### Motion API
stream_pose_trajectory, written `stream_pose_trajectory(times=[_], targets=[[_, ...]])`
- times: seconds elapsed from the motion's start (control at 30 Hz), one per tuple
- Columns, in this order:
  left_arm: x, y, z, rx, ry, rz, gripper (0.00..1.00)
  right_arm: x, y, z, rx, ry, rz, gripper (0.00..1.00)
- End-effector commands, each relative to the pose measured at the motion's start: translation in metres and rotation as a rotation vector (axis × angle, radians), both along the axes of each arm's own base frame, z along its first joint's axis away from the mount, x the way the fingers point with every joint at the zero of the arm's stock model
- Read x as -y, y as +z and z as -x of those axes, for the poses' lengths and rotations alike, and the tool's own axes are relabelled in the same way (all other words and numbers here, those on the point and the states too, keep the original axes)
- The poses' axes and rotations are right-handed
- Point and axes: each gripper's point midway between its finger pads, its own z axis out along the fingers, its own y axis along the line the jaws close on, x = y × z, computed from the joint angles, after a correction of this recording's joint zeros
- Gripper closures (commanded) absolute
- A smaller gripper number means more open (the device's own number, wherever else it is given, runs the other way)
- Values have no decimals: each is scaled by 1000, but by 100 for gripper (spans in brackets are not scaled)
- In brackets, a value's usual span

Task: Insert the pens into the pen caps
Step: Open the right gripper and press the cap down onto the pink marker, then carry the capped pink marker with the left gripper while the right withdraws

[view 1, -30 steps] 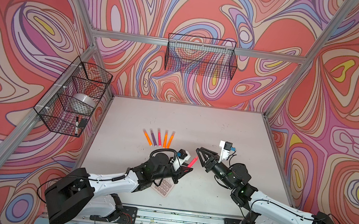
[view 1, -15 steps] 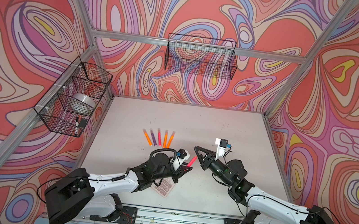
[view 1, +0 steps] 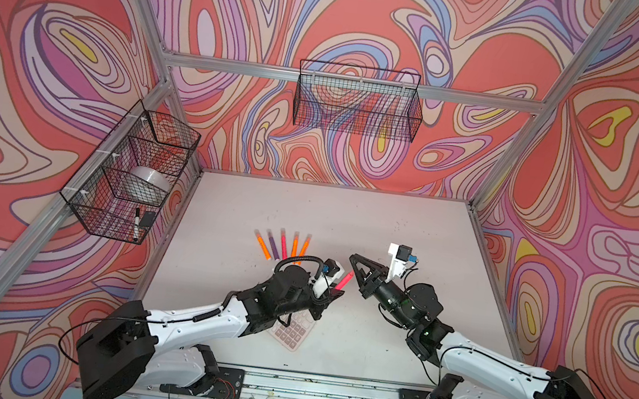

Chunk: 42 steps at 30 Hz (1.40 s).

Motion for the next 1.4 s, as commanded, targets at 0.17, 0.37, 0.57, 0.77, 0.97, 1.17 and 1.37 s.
stream_pose_trajectory(times=[0.17, 0.37, 0.57, 0.77, 0.97, 1.17, 1.37], targets=[[-21, 134, -54, 229, 207, 266, 100, -43, -60, 35, -107, 191, 204, 100], [-31, 161, -52, 275, 221, 324, 100, -37, -83, 43, -144, 168, 227, 100], [-40, 176, -55, 304, 248, 343, 100, -38, -113, 61, -202, 202, 223, 100], [-43, 178, -59, 328, 275, 359, 100, -61, -135, 94, -268, 278, 188, 100], [-57, 184, -63, 377, 328, 395, 100, -80, -146, 115, -309, 361, 80, 100], [-64, 185, -60, 378, 330, 403, 100, -79, -164, 106, -333, 308, 108, 100], [-61, 164, -55, 343, 299, 373, 100, -71, -142, 87, -290, 185, 212, 100]])
